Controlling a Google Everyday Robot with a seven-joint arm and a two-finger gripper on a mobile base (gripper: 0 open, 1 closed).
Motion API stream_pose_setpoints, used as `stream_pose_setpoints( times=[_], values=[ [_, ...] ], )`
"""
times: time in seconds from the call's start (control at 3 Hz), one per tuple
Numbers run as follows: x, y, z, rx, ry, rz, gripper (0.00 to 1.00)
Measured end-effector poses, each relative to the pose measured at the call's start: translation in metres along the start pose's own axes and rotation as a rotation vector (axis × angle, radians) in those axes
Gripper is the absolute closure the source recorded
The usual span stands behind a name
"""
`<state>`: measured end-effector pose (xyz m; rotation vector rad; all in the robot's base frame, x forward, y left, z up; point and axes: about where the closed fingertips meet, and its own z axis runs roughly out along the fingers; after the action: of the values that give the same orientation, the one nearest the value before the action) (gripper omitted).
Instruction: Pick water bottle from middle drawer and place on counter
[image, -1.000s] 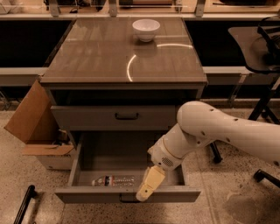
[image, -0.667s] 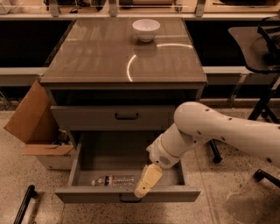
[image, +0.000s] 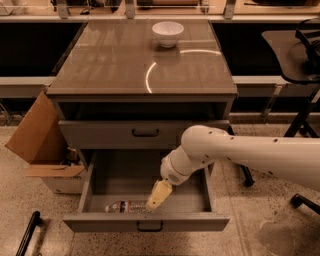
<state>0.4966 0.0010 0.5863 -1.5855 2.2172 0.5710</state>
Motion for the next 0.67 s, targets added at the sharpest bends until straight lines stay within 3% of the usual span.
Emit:
stream_pose_setpoints(
  times=[0.33, 0.67],
  values=[
    [-0.008, -0.031, 0.037, 0.051, -0.004, -0.012, 0.00],
    [-0.014, -0.054, 0.079, 0.010, -0.033, -0.011, 0.00]
  ],
)
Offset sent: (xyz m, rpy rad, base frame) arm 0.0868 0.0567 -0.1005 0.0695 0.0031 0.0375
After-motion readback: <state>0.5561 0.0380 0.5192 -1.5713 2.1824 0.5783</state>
